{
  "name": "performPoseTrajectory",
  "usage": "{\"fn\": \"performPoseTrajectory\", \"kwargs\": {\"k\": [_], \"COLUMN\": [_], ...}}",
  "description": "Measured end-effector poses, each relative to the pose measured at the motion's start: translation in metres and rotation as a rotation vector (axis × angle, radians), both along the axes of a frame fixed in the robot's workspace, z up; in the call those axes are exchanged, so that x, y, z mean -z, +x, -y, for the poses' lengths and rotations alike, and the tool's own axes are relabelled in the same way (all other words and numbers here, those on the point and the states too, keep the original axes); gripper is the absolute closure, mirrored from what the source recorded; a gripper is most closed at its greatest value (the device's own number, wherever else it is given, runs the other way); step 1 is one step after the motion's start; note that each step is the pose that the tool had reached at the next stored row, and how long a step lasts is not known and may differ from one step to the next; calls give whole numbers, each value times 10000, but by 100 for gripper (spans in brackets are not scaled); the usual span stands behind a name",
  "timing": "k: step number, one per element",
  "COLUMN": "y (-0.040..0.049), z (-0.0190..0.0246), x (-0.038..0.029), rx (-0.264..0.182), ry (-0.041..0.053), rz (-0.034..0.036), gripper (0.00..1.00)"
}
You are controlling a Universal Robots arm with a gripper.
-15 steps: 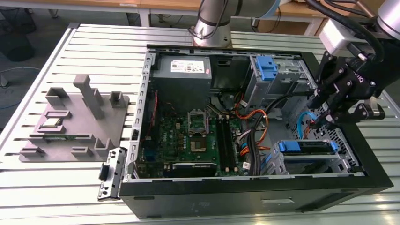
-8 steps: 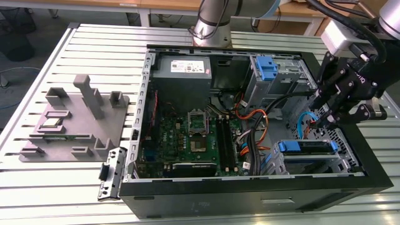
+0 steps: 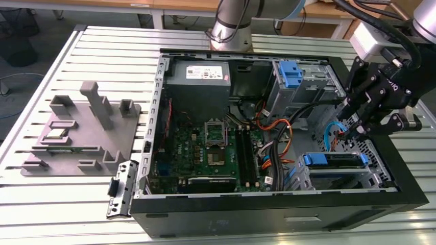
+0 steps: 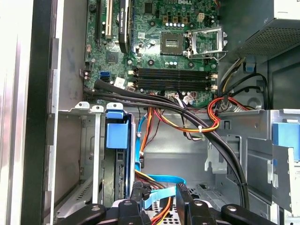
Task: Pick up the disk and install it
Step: 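Insert the first disk wire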
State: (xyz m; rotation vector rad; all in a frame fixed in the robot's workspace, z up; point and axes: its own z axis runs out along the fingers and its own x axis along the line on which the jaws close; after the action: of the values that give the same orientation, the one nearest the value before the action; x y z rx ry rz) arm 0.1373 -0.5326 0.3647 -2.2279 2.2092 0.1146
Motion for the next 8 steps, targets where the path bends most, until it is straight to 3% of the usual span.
{"fn": "performPoseTrajectory", "kwargs": {"k": [8], "y": [32], "z": [2], "x": [1], "rx": [1], "ry": [-4], "rz": [-21], "gripper": [58]}}
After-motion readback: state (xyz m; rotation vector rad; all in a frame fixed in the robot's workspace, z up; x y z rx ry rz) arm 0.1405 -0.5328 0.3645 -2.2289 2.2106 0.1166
